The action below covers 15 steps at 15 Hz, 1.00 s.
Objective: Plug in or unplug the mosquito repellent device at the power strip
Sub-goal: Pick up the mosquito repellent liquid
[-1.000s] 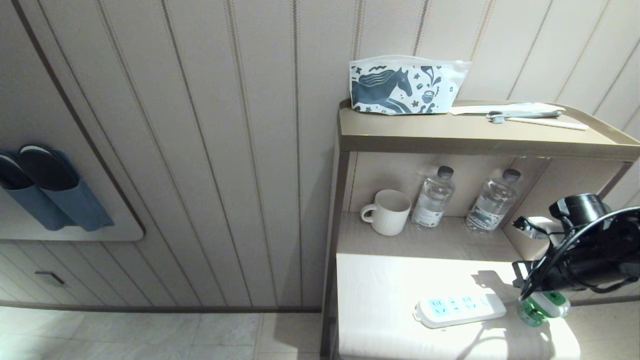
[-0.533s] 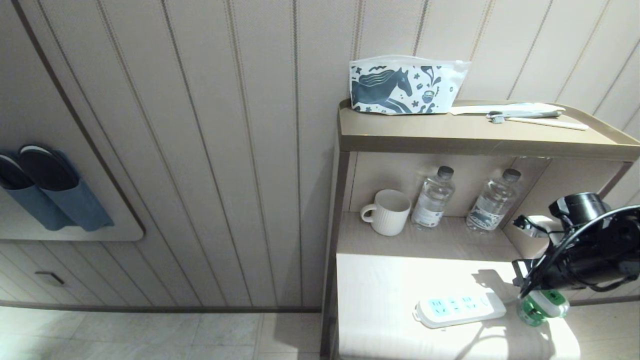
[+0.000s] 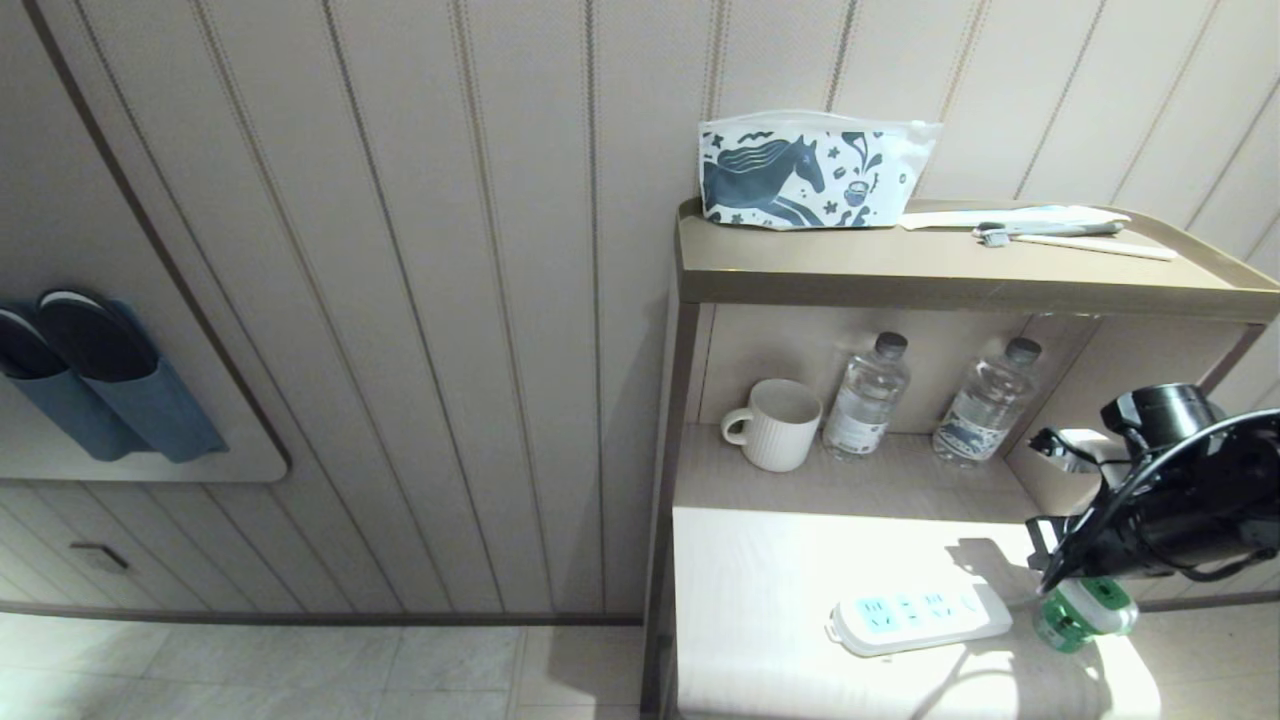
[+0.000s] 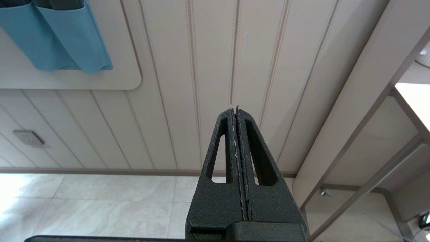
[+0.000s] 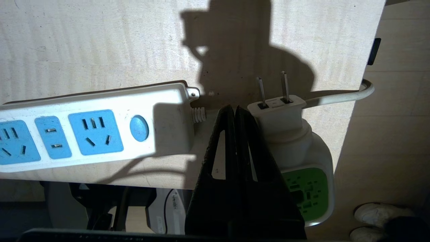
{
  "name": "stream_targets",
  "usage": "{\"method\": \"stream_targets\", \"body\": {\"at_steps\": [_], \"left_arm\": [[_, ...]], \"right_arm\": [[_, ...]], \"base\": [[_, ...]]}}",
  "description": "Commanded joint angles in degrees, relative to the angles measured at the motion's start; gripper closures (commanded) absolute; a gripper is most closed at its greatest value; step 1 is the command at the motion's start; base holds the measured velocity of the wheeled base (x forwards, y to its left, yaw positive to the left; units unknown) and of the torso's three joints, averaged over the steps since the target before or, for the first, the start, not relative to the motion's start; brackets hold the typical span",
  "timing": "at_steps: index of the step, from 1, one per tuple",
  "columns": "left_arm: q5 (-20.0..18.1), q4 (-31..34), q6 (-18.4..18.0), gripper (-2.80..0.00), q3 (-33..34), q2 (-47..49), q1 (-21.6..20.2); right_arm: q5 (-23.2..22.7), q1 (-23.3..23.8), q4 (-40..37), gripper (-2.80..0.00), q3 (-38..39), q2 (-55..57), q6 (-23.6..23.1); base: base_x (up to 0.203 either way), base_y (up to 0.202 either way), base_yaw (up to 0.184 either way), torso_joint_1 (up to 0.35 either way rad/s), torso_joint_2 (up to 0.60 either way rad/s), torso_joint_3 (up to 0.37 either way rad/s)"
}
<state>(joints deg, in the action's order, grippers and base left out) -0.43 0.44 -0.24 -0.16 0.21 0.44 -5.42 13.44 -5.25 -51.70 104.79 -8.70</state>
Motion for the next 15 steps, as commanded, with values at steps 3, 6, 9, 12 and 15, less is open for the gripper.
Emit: {"method": "stream_targets", "body": {"at_steps": [3,6,9,12,15], "left_arm": [[0.0,0.0,0.0,0.00,0.2,0.0,0.0],[0.0,0.0,0.0,0.00,0.0,0.0,0.0],[0.0,0.0,0.0,0.00,0.1,0.0,0.0],[0.0,0.0,0.0,0.00,0.0,0.0,0.0],[0.0,0.0,0.0,0.00,0.0,0.0,0.0]], "right_arm": [[0.0,0.0,0.0,0.00,-0.1,-0.2,-0.1],[0.0,0.7,0.1,0.00,-0.2,-0.1,-0.1],[0.0,1.5,0.1,0.00,-0.1,-0.3,-0.3],[-0.1,1.5,0.1,0.00,-0.2,-0.2,-0.1],[-0.3,1.1,0.0,0.00,-0.1,-0.8,0.1]], "base": [[0.000,0.000,0.000,0.000,0.00,0.000],[0.000,0.000,0.000,0.000,0.00,0.000],[0.000,0.000,0.000,0.000,0.00,0.000],[0.000,0.000,0.000,0.000,0.00,0.000],[0.000,0.000,0.000,0.000,0.00,0.000]]}}
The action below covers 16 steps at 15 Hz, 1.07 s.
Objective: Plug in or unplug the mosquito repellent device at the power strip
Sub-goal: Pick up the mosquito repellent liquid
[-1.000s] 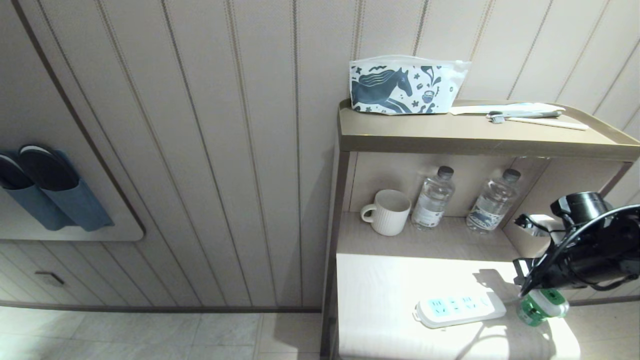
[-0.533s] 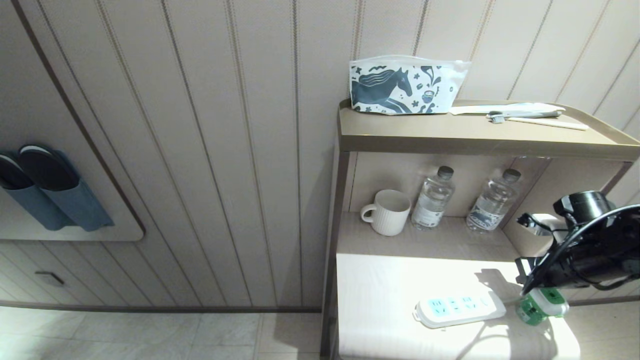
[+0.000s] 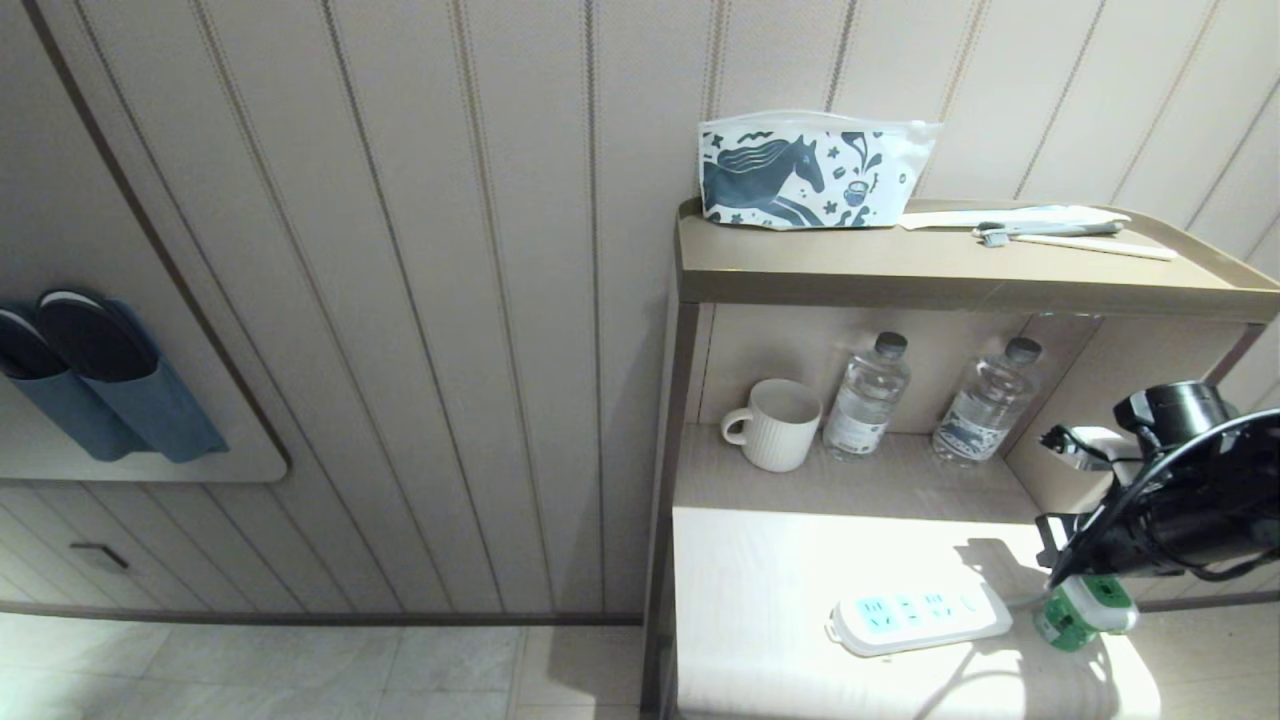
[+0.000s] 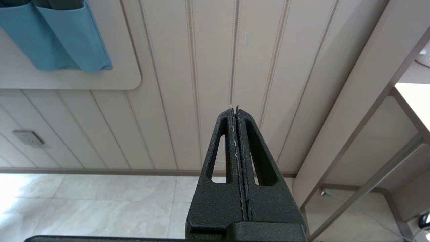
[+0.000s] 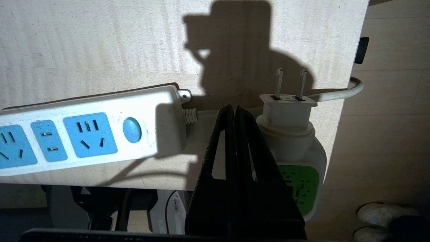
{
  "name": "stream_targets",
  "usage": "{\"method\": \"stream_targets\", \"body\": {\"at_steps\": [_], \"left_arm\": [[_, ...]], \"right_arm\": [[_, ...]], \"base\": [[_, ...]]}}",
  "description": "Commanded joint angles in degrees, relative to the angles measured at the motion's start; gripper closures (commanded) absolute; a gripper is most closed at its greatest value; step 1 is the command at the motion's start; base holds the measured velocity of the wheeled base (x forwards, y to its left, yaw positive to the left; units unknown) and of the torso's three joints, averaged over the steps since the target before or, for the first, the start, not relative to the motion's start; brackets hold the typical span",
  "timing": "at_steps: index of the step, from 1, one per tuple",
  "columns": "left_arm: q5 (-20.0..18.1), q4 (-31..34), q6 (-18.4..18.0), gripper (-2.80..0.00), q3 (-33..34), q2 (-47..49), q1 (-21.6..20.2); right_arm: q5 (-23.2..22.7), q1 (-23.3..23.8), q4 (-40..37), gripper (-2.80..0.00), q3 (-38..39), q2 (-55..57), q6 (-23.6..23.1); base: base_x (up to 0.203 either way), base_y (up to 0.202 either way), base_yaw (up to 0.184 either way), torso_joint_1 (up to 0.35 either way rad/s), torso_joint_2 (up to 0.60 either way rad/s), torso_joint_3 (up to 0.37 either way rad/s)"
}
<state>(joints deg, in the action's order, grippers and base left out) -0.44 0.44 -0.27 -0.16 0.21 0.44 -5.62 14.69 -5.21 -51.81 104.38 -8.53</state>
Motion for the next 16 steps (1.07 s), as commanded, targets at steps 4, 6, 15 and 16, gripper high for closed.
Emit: {"method": "stream_targets", "body": {"at_steps": [4,6,15,16], "left_arm": [[0.0,0.0,0.0,0.00,0.0,0.0,0.0],[0.0,0.0,0.0,0.00,0.0,0.0,0.0],[0.0,0.0,0.0,0.00,0.0,0.0,0.0],[0.0,0.0,0.0,0.00,0.0,0.0,0.0]], "right_arm": [[-0.2,-2.2,-0.1,0.00,-0.2,-1.8,0.9],[0.0,-3.1,-0.1,0.00,0.3,-3.8,1.5],[-0.3,-7.4,-0.4,0.00,13.4,-23.2,1.3],[-0.2,-7.5,-0.4,0.00,14.9,-26.3,1.2]], "base": [[0.000,0.000,0.000,0.000,0.00,0.000],[0.000,0.000,0.000,0.000,0.00,0.000],[0.000,0.000,0.000,0.000,0.00,0.000],[0.000,0.000,0.000,0.000,0.00,0.000]]}}
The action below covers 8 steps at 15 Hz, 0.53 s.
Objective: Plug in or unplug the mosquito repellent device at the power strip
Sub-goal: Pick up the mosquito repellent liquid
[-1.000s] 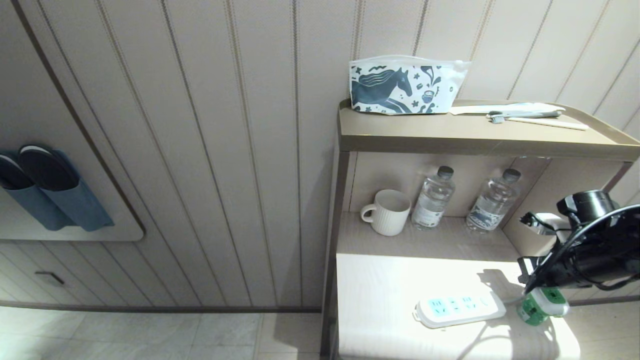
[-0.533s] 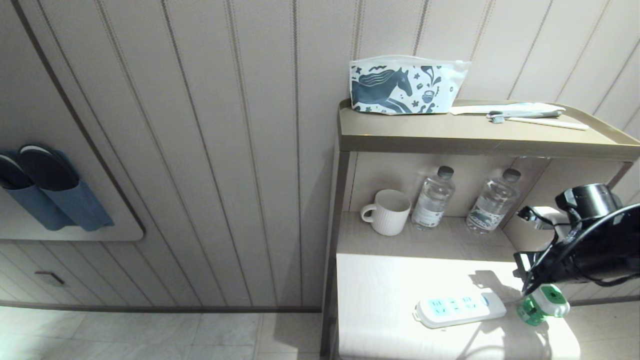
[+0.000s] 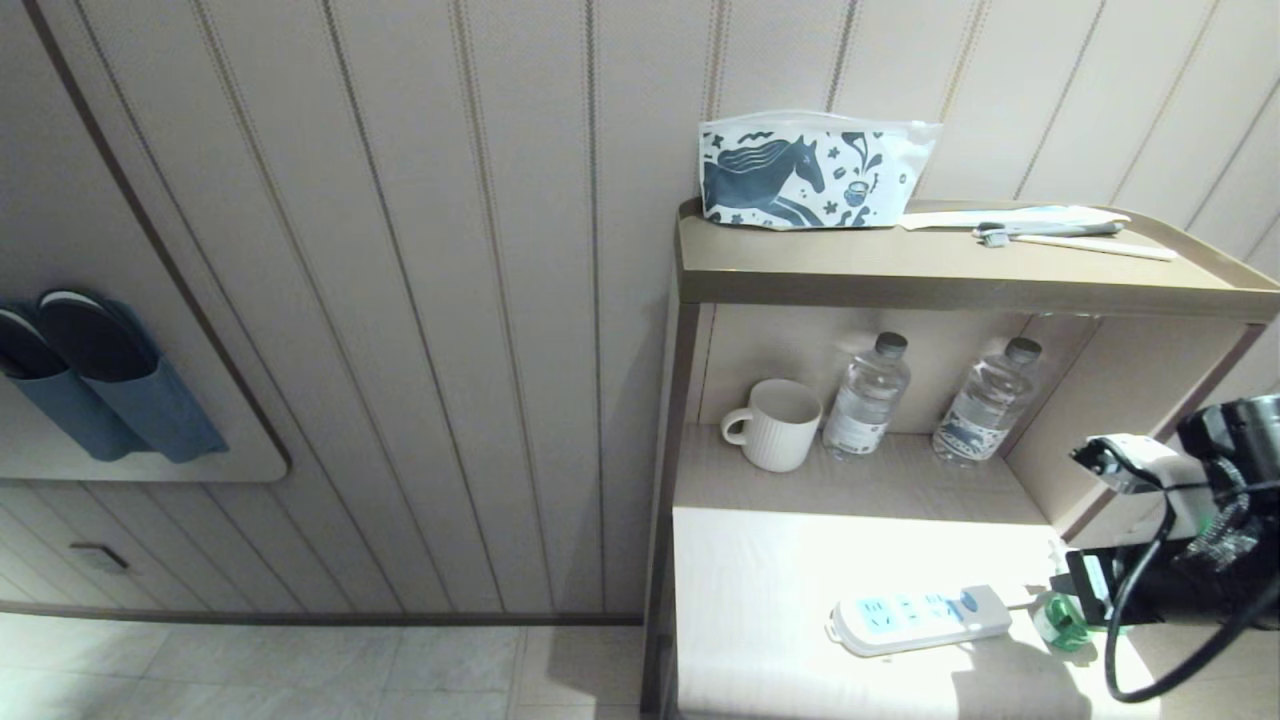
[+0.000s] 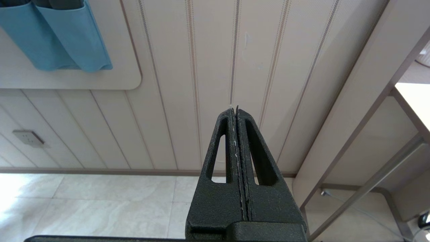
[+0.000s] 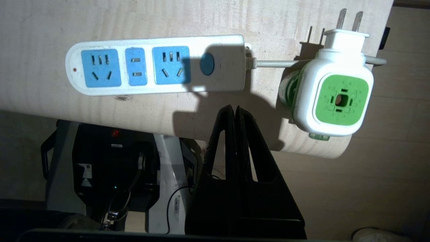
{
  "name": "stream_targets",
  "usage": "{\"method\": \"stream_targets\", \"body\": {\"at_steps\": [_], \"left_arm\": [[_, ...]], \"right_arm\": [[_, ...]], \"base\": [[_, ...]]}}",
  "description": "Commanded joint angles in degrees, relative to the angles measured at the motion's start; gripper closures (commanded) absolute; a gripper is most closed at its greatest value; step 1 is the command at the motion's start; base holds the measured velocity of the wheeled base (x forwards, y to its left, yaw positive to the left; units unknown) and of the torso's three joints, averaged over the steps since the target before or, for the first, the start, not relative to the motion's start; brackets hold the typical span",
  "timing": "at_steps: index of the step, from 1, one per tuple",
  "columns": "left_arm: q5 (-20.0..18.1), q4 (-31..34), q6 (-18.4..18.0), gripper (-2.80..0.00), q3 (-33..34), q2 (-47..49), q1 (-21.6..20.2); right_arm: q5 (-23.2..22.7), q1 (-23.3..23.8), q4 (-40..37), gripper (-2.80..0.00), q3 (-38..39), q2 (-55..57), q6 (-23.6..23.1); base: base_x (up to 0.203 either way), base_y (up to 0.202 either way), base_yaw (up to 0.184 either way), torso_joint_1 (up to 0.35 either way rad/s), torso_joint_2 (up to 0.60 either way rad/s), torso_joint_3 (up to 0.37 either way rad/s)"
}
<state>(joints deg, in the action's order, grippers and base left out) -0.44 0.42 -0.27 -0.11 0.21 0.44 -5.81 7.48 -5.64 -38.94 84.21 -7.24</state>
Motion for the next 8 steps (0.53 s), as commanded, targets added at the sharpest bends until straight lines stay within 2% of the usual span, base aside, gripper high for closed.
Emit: {"method": "stream_targets", "body": {"at_steps": [1,6,8], "left_arm": [[0.0,0.0,0.0,0.00,-0.1,0.0,0.0],[0.0,0.0,0.0,0.00,-0.1,0.0,0.0],[0.0,0.0,0.0,0.00,-0.1,0.0,0.0]], "right_arm": [[0.0,-0.3,-0.1,0.00,3.3,-9.5,-0.1],[0.4,-0.8,-1.1,0.00,10.2,-32.6,-2.8],[1.1,-0.3,-4.4,0.00,10.2,-41.8,-3.3]], "base": [[0.000,0.000,0.000,0.000,0.00,0.000],[0.000,0.000,0.000,0.000,0.00,0.000],[0.000,0.000,0.000,0.000,0.00,0.000]]}}
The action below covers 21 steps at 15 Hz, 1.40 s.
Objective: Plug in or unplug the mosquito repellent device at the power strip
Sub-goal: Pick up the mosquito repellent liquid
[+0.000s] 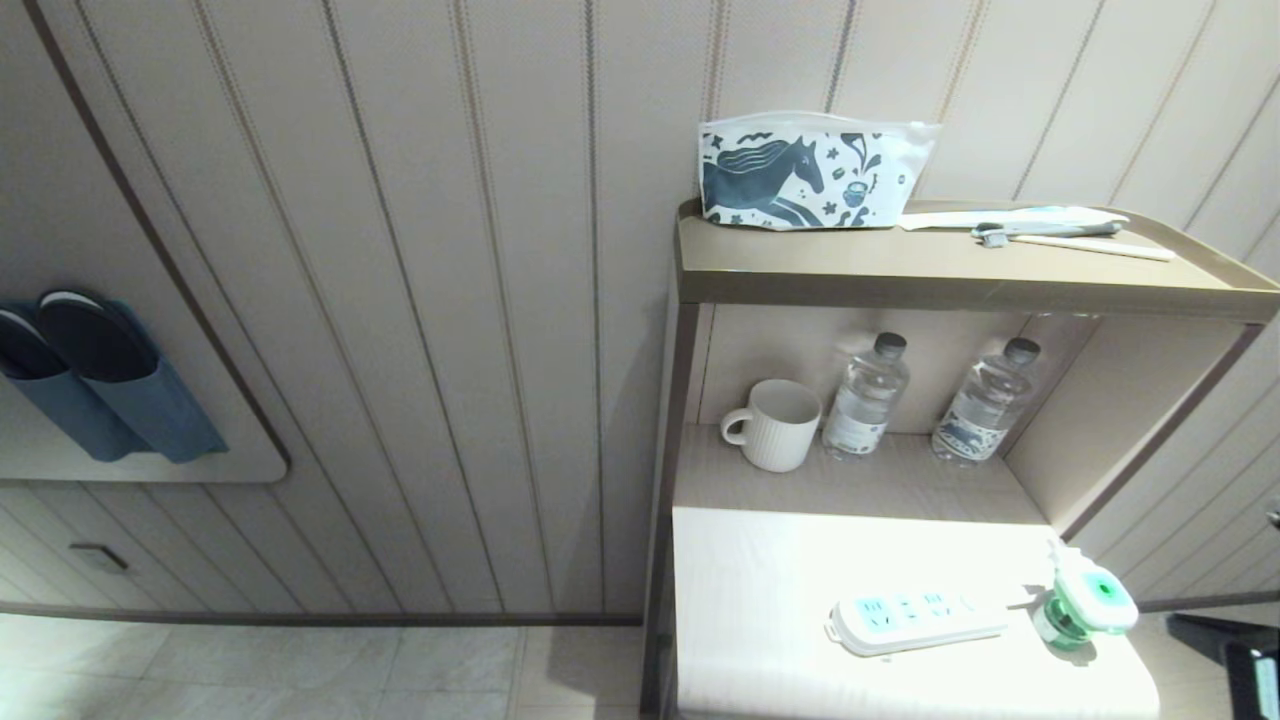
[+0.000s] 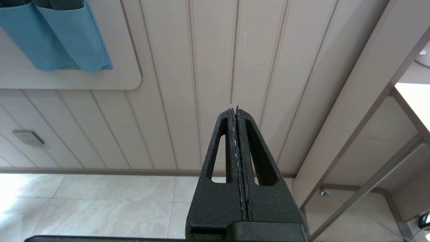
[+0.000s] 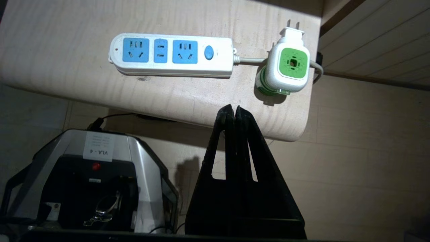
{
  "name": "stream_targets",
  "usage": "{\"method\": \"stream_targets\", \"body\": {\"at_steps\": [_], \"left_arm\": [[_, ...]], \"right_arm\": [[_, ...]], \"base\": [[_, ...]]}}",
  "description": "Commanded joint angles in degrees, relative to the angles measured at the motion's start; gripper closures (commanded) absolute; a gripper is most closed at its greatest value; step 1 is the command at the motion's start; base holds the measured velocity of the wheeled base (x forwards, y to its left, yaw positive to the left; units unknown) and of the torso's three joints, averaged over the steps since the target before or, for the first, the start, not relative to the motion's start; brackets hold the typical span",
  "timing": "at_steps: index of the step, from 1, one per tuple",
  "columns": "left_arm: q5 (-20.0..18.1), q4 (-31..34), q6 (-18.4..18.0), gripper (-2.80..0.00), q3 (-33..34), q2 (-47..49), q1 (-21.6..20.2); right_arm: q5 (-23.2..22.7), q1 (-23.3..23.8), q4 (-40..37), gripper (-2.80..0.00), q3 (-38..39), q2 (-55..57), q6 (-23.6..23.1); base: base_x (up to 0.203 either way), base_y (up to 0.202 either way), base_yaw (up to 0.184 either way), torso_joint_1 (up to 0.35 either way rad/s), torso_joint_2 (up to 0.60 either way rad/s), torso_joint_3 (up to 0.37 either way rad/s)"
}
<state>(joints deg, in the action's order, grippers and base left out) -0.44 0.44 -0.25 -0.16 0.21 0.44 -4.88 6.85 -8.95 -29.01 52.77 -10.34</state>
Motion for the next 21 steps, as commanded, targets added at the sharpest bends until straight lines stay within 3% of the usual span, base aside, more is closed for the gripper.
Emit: {"method": "stream_targets", "body": {"at_steps": [1,4,8,13,15,17,21], "left_arm": [[0.0,0.0,0.0,0.00,0.0,0.0,0.0],[0.0,0.0,0.0,0.00,0.0,0.0,0.0],[0.0,0.0,0.0,0.00,0.0,0.0,0.0],[0.0,0.0,0.0,0.00,0.0,0.0,0.0],[0.0,0.0,0.0,0.00,0.1,0.0,0.0],[0.0,0.0,0.0,0.00,0.0,0.0,0.0],[0.0,0.0,0.0,0.00,0.0,0.0,0.0]], "right_arm": [[0.5,1.0,-2.6,0.00,-0.2,-14.2,-0.1],[1.1,2.7,-4.5,0.00,-0.6,-23.5,2.6],[1.2,3.1,-5.1,0.00,5.2,-36.0,4.2],[0.6,4.2,-3.8,0.00,17.2,-37.0,7.9],[-4.9,2.3,-3.3,0.00,19.6,-36.7,7.9],[-6.2,1.4,-2.1,0.00,22.4,-37.1,7.2],[-5.6,1.4,8.2,0.00,26.1,-37.1,7.0]], "base": [[0.000,0.000,0.000,0.000,0.00,0.000],[0.000,0.000,0.000,0.000,0.00,0.000],[0.000,0.000,0.000,0.000,0.00,0.000],[0.000,0.000,0.000,0.000,0.00,0.000],[0.000,0.000,0.000,0.000,0.00,0.000],[0.000,0.000,0.000,0.000,0.00,0.000],[0.000,0.000,0.000,0.000,0.00,0.000]]}}
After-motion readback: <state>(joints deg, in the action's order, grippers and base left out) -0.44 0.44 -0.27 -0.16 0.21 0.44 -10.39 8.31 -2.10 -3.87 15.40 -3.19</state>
